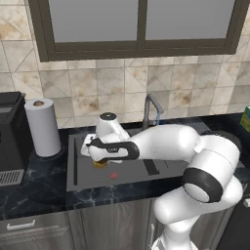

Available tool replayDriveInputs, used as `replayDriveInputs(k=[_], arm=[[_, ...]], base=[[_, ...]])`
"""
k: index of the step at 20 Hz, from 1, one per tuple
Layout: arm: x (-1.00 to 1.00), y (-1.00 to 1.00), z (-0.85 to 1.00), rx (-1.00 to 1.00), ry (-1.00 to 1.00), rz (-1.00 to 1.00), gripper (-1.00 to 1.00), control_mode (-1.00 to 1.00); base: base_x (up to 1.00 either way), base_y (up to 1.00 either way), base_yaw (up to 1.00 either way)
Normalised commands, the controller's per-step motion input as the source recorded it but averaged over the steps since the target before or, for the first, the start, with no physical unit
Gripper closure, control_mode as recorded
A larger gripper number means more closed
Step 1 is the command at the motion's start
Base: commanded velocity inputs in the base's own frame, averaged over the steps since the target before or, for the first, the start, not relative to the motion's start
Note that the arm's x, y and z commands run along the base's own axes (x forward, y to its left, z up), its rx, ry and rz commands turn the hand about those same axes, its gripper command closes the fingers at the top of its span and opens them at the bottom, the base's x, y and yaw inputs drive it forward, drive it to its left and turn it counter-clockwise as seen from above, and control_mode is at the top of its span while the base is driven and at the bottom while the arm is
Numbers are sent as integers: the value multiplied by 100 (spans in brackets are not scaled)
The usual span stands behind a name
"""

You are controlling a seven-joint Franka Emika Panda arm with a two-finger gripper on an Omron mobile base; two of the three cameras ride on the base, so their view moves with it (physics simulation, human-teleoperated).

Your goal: Turn on the sink faucet. Then move the squash from the counter to the sink. Turn off the sink. Move the vegetable from the sink to the pot next to the stove. Finally move the pot to the rear left burner.

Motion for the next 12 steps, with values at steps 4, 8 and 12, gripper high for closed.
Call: replayDriveInputs(k=[4,8,12], arm=[[58,-65,0,0,0,-8,100,-100],[59,-53,-16,0,0,-8,100,-100],[40,-47,-35,0,1,-7,100,-100]], base=[[0,0,0],[0,0,0],[0,0,0]])
